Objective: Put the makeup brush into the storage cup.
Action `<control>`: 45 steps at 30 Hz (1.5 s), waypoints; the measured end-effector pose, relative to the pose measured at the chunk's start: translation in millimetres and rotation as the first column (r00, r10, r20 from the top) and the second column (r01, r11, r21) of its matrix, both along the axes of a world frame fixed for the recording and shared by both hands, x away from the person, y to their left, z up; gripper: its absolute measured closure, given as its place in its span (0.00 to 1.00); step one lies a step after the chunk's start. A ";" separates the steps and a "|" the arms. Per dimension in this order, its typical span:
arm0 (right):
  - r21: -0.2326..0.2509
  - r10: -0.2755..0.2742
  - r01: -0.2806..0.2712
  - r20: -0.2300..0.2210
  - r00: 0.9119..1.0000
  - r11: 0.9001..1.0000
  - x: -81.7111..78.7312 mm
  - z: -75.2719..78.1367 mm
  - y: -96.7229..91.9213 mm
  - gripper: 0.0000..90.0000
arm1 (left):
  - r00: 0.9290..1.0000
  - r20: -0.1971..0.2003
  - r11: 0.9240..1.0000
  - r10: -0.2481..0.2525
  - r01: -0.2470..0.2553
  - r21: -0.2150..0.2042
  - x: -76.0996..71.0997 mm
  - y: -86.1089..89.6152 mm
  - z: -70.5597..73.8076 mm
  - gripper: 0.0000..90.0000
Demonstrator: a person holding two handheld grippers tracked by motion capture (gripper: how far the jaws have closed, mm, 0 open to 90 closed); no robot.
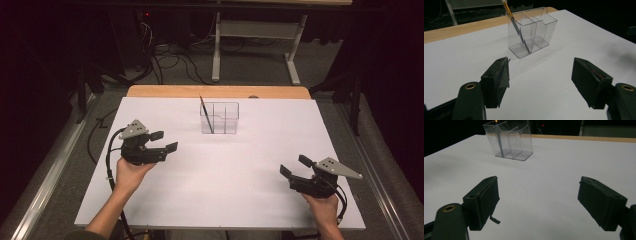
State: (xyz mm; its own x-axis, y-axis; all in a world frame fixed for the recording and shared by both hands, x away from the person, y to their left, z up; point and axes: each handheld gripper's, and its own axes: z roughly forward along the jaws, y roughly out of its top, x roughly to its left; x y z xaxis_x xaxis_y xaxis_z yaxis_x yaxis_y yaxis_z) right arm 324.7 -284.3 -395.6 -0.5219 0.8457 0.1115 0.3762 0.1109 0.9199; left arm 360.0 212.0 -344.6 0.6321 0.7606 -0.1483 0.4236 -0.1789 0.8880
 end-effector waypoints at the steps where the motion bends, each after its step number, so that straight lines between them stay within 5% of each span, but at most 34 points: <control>1: 0.002 -0.003 0.003 -0.001 1.000 1.000 -0.1 -0.1 -0.1 0.21 | 1.000 0.001 1.000 0.003 -0.003 0.001 0.1 -0.1 -0.8 0.34; 14: 0.002 0.001 -0.001 -0.004 1.000 1.000 0.1 -0.2 0.7 0.21 | 0.999 -0.027 0.999 0.028 -0.028 0.032 3.7 -5.3 -13.8 0.34; 45: 0.010 0.006 -0.006 -0.002 1.000 1.000 0.1 0.3 -0.2 0.21 | 0.997 -0.050 0.999 0.054 -0.053 0.002 5.7 -10.3 -40.9 0.33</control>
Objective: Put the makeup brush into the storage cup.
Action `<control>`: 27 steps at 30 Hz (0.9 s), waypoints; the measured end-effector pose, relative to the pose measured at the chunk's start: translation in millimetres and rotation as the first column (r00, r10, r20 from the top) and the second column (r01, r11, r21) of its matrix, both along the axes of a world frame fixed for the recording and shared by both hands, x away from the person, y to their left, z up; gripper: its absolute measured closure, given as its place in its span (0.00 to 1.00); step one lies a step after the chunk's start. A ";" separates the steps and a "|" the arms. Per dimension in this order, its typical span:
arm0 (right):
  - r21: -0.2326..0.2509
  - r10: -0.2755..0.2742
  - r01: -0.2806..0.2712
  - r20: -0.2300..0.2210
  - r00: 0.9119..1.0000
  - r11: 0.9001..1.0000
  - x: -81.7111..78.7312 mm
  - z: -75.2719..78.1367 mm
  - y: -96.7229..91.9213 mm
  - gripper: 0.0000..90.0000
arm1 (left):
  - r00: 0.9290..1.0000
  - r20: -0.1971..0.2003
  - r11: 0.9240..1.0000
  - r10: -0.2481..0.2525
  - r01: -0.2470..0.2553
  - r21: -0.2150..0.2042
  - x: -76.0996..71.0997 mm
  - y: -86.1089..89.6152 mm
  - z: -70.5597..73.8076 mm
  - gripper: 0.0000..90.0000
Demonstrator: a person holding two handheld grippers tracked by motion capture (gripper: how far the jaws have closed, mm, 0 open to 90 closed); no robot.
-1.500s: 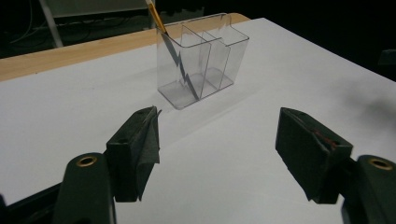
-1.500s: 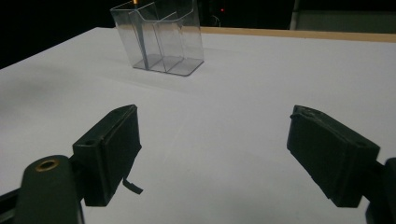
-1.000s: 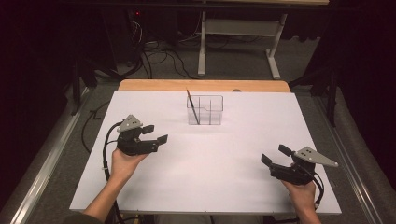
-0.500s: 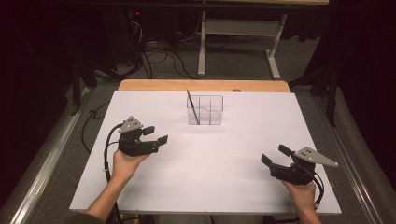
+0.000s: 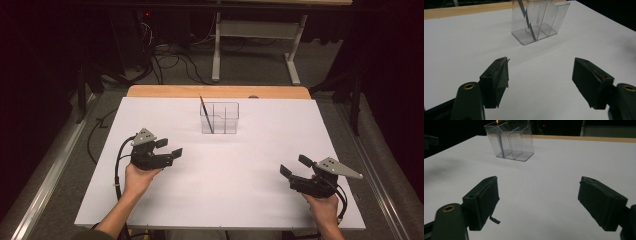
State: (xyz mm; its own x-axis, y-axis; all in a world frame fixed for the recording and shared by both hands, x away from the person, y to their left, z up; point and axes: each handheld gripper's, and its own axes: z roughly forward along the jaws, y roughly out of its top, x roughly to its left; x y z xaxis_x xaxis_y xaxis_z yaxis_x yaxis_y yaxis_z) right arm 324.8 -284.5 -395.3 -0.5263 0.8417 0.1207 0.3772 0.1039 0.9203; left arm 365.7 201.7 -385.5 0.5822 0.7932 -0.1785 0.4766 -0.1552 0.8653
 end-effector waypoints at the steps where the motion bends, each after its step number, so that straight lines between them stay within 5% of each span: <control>1: -0.002 -0.001 0.001 -0.002 1.000 1.000 0.1 -0.1 0.2 0.21 | 1.000 -0.001 1.000 0.002 -0.002 0.002 -0.5 0.2 -0.7 0.33; 13: -0.003 0.003 -0.003 -0.001 1.000 1.000 -0.1 0.2 0.5 0.21 | 1.000 0.004 0.999 0.026 -0.026 -0.022 -7.4 4.7 -8.9 0.32; 27: -0.005 0.000 0.000 -0.007 1.000 1.000 1.8 -0.5 0.6 0.21 | 0.999 0.009 0.999 0.048 -0.048 -0.002 -15.1 8.0 -17.6 0.30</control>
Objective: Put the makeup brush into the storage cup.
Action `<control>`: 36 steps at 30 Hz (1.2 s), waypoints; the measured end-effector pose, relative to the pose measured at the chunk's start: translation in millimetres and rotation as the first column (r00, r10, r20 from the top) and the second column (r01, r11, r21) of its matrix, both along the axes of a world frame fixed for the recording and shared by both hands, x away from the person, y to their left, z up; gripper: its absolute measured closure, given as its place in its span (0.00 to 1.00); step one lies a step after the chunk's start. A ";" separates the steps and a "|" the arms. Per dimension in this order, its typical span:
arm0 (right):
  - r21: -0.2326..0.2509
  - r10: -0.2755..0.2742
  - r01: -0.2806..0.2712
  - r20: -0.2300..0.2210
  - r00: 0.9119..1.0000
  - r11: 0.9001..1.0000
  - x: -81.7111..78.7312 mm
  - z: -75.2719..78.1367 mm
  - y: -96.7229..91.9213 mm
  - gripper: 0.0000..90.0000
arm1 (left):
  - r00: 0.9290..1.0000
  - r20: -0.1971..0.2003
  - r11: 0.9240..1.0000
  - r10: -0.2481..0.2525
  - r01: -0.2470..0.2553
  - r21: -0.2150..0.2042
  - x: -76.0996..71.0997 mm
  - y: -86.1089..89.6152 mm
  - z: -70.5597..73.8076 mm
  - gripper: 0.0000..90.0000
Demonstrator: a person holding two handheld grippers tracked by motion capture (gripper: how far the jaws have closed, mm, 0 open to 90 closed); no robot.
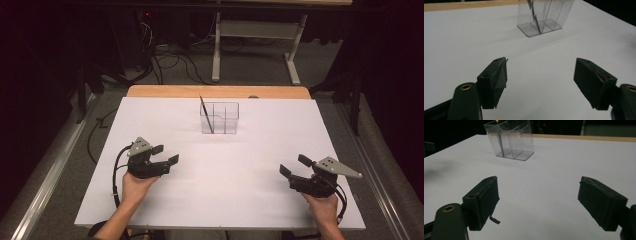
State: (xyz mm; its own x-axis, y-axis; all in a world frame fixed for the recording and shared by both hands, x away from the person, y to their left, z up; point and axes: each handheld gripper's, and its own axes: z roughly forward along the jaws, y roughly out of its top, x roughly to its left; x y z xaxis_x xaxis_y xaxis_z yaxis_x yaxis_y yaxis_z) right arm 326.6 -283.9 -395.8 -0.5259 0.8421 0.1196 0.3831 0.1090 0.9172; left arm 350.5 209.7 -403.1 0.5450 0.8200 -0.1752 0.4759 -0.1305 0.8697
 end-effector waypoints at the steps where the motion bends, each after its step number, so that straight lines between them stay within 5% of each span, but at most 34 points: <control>1: 0.000 0.002 -0.002 0.000 1.000 1.000 0.3 -0.2 0.1 0.21 | 1.000 -0.005 1.000 0.007 -0.007 0.000 -0.2 0.0 -0.3 0.29; 36: -0.001 -0.004 0.004 -0.012 1.000 1.000 1.7 -1.6 -0.7 0.21 | 0.999 -0.013 0.999 0.046 -0.046 -0.029 -10.6 9.9 -13.5 0.24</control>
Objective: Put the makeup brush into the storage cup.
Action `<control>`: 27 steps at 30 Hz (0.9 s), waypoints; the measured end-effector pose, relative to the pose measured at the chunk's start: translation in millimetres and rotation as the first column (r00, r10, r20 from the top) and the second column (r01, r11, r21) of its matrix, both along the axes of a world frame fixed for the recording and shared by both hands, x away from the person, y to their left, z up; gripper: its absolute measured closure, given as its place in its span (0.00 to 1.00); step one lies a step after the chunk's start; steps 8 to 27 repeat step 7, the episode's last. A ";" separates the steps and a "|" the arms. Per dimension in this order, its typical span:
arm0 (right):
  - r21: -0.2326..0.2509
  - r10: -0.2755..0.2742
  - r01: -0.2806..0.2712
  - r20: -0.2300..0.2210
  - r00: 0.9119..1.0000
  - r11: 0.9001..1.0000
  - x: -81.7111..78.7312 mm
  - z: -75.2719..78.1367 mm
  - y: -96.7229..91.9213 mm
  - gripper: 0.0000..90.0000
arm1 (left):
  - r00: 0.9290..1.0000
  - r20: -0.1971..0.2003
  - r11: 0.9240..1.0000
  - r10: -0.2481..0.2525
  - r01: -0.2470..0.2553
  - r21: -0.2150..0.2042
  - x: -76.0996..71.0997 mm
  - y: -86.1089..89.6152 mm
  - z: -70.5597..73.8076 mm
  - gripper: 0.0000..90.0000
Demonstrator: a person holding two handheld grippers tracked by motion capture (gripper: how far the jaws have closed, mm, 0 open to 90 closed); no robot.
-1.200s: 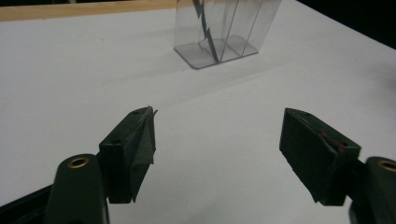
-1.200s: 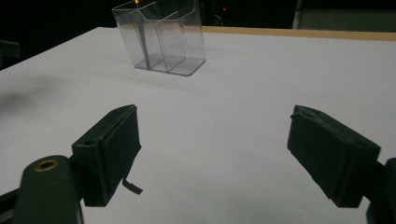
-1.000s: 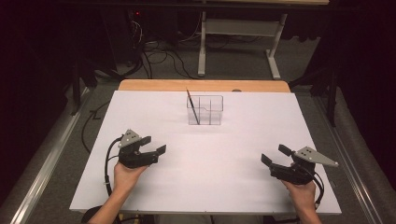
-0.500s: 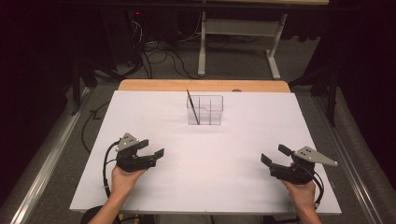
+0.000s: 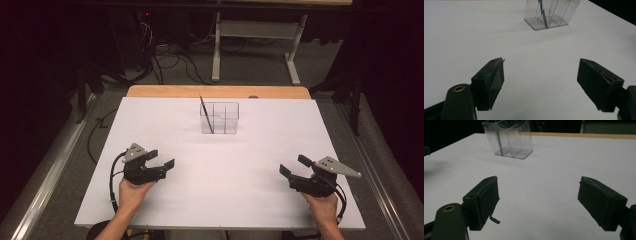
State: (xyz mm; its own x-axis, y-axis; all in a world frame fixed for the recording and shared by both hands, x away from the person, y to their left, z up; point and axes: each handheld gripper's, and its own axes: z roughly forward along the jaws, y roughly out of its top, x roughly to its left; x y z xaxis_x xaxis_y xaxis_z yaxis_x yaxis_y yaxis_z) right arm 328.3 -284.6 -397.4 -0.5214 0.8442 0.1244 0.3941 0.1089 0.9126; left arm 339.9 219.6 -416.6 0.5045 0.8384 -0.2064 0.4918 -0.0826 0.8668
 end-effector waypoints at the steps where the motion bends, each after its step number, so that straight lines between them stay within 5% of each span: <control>1: 0.002 -0.003 0.003 -0.001 1.000 1.000 -0.1 0.0 0.0 0.21 | 1.000 0.000 1.000 -0.001 0.001 0.003 0.3 0.0 -0.3 0.24; 27: 0.003 -0.003 0.003 0.001 1.000 1.000 0.1 0.0 -0.4 0.21 | 1.000 0.011 1.000 -0.004 0.004 0.008 0.8 -0.7 -0.4 0.25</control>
